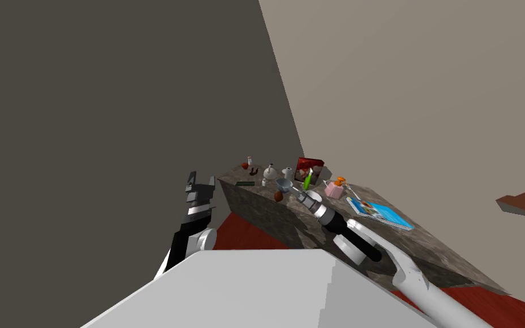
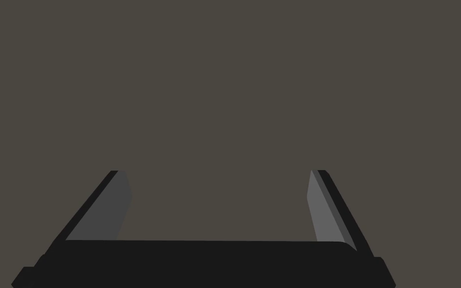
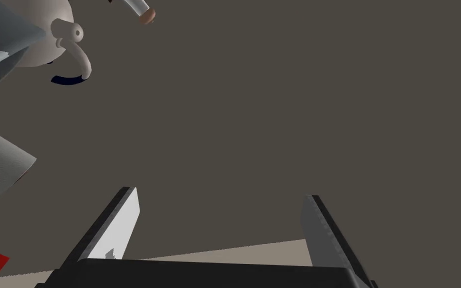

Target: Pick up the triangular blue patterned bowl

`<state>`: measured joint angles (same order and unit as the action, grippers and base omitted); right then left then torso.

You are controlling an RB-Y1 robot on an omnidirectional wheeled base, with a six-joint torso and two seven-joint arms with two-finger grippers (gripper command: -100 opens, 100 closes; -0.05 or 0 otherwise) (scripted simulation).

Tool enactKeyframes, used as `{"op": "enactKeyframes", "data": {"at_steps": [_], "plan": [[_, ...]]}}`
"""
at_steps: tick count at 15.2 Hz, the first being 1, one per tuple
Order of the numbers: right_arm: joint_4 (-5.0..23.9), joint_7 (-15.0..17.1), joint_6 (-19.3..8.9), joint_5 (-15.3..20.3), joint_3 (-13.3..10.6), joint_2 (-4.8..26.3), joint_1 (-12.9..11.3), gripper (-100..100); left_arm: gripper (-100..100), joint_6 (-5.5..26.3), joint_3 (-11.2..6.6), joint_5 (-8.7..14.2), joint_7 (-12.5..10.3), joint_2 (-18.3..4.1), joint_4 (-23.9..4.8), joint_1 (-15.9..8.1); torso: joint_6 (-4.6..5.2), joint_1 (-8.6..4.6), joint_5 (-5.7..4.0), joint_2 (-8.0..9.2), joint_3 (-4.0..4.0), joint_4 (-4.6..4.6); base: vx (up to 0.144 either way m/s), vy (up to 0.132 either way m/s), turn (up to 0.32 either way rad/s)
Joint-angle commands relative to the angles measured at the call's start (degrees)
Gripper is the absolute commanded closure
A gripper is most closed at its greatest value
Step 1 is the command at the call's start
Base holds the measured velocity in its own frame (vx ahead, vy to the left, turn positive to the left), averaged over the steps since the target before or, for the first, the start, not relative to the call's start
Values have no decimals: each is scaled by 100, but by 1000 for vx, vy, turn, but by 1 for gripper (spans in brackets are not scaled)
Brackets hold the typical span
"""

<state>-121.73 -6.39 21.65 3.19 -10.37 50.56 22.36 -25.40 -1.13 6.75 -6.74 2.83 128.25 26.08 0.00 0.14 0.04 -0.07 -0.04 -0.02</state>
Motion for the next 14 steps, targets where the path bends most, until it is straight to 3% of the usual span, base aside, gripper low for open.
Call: {"op": "enactKeyframes", "data": {"at_steps": [1, 4, 5, 7, 8, 11, 12, 14], "plan": [[100, 0, -94, 10, -160, 286, -60, -100, 0, 0, 0, 0, 0, 0, 0, 0, 0, 0, 0, 0, 0, 0, 18, 36, 23], [100, 0, -94, 10, -160, 544, -60, -100, 0, 0, 0, 0, 0, 0, 0, 0, -1, 2, 0, -2, -1, 0, 17, 37, 12], [212, 0, -164, 20, -313, 757, -119, -100, 0, 0, 0, 0, 0, 0, 0, 0, 0, -2, -1, 1, 0, 0, 11, 45, 31], [212, 0, -164, 20, -313, 987, -119, -100, 0, 0, 0, 0, 0, 0, 0, 0, -1, 6, 1, -1, 0, 0, 19, 49, 18], [323, -1, -235, 29, -470, 1140, -178, -100, 0, 0, 0, 0, 0, 0, 0, 0, 0, 4, 1, -1, -1, 0, 24, 51, 31], [323, -1, -235, 29, -470, 1429, -178, -100, 0, 0, 0, 0, 0, 0, 0, 0, -1, 7, 2, -4, -2, -1, 21, 44, 12], [432, -2, -306, 38, -630, 1619, -236, -100, 0, 0, 0, 0, 0, 0, 0, 0, 0, 1, 0, -2, -1, 0, 29, 38, 35], [432, -2, -306, 38, -630, 1869, -236, -100, 0, 0, 0, 0, 0, 0, 0, 0, -1, 5, 1, -6, -3, -1, 26, 45, 23]]}}
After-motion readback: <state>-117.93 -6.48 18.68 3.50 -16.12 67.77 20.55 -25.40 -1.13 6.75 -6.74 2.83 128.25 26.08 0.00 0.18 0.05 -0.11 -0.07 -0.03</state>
